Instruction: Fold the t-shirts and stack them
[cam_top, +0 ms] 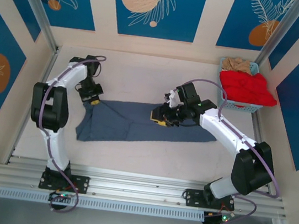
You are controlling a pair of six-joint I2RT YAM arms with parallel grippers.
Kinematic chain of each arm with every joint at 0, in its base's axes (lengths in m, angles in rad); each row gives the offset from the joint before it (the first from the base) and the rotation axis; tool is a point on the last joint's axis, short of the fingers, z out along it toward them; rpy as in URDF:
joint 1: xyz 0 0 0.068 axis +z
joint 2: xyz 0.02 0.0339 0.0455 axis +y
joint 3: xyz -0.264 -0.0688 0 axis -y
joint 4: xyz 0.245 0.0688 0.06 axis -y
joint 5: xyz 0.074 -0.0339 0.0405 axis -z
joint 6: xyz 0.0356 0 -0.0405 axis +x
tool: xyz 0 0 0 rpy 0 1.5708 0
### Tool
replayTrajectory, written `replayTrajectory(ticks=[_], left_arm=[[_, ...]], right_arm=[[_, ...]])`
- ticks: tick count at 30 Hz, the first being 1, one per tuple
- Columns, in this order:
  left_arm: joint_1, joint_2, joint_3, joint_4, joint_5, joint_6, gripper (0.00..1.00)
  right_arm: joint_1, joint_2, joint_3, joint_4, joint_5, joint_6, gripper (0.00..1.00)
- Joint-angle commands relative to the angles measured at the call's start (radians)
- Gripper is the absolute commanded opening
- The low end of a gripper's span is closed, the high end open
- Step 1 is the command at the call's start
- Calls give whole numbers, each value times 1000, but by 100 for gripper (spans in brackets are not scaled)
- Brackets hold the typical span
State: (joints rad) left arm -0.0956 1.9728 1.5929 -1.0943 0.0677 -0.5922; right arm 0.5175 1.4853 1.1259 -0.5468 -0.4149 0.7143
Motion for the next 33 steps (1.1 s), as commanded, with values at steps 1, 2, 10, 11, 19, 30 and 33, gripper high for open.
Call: replayTrajectory(ticks=[1, 2, 10, 11, 19, 30, 33], left_arm=[[11, 25, 50, -60, -31, 20, 0], [11, 32, 57, -63, -34, 20, 0], [17, 111, 92, -62, -40, 26, 0], [17, 117, 93, -58, -43, 28, 0], [47, 164, 112, -75, -60, 35, 13], [39, -94, 53, -61, -63, -58, 32], [-39, -158, -40, -6, 31, -150, 27]], right_arm=[[-5, 0, -2, -26, 2, 7, 35], [-5, 0, -3, -25, 1, 7, 35], [-7, -3, -7, -26, 3, 8, 35], [-7, -4, -5, -28, 3, 8, 35], [-13, -25, -14, -38, 19, 5, 35], [-128, -31, -9, -113, 115, -28, 34], [-218, 7, -11, -157, 168, -32, 32]])
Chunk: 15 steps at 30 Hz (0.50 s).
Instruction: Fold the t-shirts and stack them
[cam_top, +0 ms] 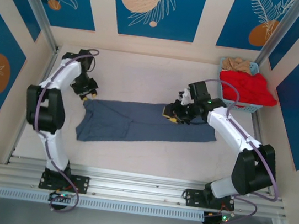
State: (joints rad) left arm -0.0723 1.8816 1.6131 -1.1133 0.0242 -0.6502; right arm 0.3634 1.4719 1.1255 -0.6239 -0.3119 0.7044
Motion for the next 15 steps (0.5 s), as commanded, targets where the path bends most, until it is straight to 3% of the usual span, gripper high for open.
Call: replayTrajectory(ticks=[1, 7, 11, 15], left_arm=[[-96, -76, -97, 31, 92, -133, 24], [-210, -76, -311, 270, 161, -416, 9], [-213, 11, -296, 303, 143, -448, 5], [-199, 132, -189, 261, 109, -394, 5]], right_arm=[[-93, 41, -8, -91, 85, -26, 32], [-167, 273, 132, -228, 247, -90, 29], [-173, 449, 260, -332, 350, -112, 27], [-160, 606, 370, -451, 400, -127, 27]])
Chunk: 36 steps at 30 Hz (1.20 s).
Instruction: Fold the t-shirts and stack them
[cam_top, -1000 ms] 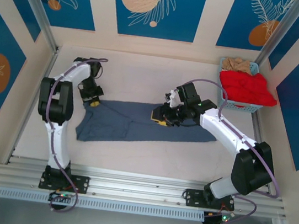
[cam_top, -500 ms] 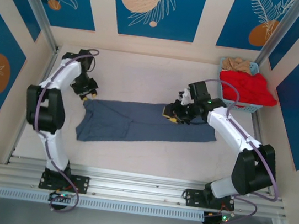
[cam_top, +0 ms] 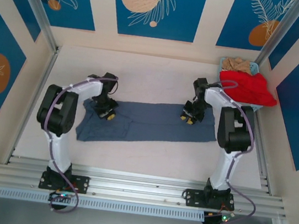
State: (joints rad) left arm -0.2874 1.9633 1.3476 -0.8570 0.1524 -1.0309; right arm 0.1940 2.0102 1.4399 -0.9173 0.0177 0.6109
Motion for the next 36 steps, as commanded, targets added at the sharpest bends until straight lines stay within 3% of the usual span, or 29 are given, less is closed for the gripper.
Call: replayTrajectory(ticks=[1, 5, 10, 13, 15, 18, 20, 25, 31, 36], left_arm=[[27, 90, 115, -11, -26, 8, 5], [70, 252, 302, -37, -3, 84, 6], [95, 570, 846, -217, 85, 179, 8], [86, 671, 1093, -184, 162, 159, 13], [73, 670, 1157, -137, 188, 141, 16], [36, 577, 1130, -147, 144, 144, 18], [7, 452, 1010, -152, 78, 149, 20], [-16, 104, 419, 61, -13, -38, 17], [65, 151, 289, 170, 40, -159, 11], [106, 278, 378, 197, 67, -177, 11]], right_arm=[[22, 96, 73, -186, 75, -38, 26], [77, 68, 2, -189, 48, -20, 26], [188, -95, -217, -110, -114, 95, 27], [260, -211, -279, -31, -218, 164, 30], [274, -269, -270, -11, -224, 180, 33], [247, -311, -228, -6, -196, 151, 34], [220, -312, -203, 19, -204, 114, 34], [209, -161, -11, 87, -217, 39, 34], [261, 184, 359, 35, -210, 27, 29], [266, 339, 485, -31, -193, 81, 28]])
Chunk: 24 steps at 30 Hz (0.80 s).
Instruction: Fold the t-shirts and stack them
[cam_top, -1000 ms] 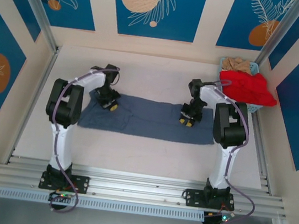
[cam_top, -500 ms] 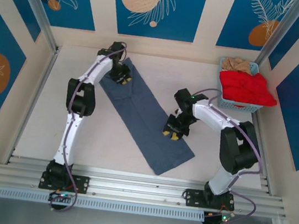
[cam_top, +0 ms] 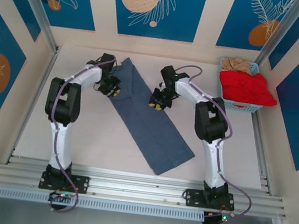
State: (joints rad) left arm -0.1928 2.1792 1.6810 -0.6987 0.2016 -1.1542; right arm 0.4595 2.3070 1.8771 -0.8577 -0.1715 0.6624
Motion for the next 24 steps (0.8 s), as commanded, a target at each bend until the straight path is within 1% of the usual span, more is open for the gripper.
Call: replayTrajectory(ticks=[1, 5, 8, 13, 15, 16, 20, 23, 24], left_arm=[[11, 100, 81, 31, 38, -50, 11], [0, 220, 197, 25, 107, -56, 10], [-3, 324, 329, 16, 158, -63, 10], [-46, 579, 742, -46, 252, -73, 11], [-64, 665, 900, -85, 260, -89, 11], [-71, 687, 948, -94, 256, -98, 11], [-80, 670, 930, -23, 252, -120, 13], [-77, 627, 935, 27, 257, -107, 22], [-76, 598, 947, 21, 246, -83, 26]], right_arm=[[-3, 55, 52, -99, 0, 43, 28], [-17, 55, 16, -119, 27, 102, 27], [-34, 17, -63, -98, 43, 189, 26], [-56, -90, -268, 42, -2, 406, 26], [-61, -111, -302, 91, -16, 443, 26], [-66, -109, -294, 89, -17, 445, 26], [-84, -95, -244, 51, -7, 427, 26], [-87, -132, -246, 81, -10, 409, 26], [-84, -159, -247, 91, 0, 393, 27]])
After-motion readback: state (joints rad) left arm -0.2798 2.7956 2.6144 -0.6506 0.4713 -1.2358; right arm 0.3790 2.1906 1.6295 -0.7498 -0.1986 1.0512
